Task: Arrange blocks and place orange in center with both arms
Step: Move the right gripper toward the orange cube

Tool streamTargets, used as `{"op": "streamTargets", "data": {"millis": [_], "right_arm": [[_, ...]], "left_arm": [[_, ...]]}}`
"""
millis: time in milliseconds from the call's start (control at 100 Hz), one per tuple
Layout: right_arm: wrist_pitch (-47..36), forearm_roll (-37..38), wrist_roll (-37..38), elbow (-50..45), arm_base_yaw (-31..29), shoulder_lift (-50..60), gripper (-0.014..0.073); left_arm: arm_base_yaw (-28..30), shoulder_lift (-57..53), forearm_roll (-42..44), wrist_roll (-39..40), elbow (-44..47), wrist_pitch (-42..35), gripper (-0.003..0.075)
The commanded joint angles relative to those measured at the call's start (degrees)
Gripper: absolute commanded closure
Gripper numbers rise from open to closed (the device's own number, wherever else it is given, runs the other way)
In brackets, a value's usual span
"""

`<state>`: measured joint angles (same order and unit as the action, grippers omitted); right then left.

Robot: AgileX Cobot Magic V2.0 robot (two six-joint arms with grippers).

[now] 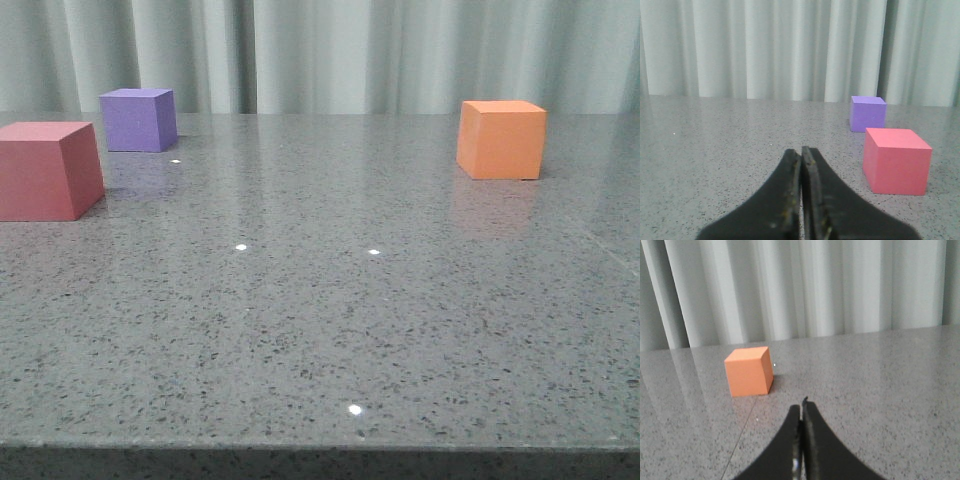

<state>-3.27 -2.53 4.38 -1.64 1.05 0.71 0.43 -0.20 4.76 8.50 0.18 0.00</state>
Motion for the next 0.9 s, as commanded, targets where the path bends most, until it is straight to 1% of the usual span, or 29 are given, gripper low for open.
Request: {"op": "streamTargets", "data": {"millis": [0,120,260,360,450,550,740,810,890], "right_arm": [[-6.76,-0.09,-0.48,1.10,-0.33,0.76,0.0662],[-7.99,-0.15,-0.48,1.95,-0.33,0.76,0.0662],[-4.15,-3.90,-0.48,6.82,-0.33,0.58,0.0662],[3.27,-5.01,-0.48,12.72,-0.33,-0.74,0.0662],[11.89,-5.01,-0.48,19.25,-0.33,-4.51,0.0662],[21.95,-5.01,-0.48,26.94,-0.33,-10.92,0.0662],[41.22,-5.01,-0.48,43.51,-0.33,-26.81,0.0662],[44.97,-5.01,-0.48,48.21,-0.33,-31.69,0.0662],[46.17,-5.01,-0.48,51.72,-0.33,-35.74,0.0662]], "left_arm": [[0.04,-2.12,-0.13,0.00,2.40,-4.71,0.0741],[0.04,-2.12,-0.13,0.00,2.40,-4.71,0.0741],[0.04,-2.12,-0.13,0.00,2.40,-4.71,0.0741],[0.04,-2.12,-0.13,0.00,2.40,-4.71,0.0741],[0.04,-2.12,-0.13,0.00,2.40,-4.71,0.0741],[0.04,-2.12,-0.13,0.00,2.40,-4.71,0.0741],[0.04,-2.12,-0.13,0.00,2.40,-4.71,0.0741],[0.04,-2.12,-0.13,0.00,2.40,-4.71,0.0741],[0.04,-2.12,-0.13,0.00,2.40,-4.71,0.0741]]}}
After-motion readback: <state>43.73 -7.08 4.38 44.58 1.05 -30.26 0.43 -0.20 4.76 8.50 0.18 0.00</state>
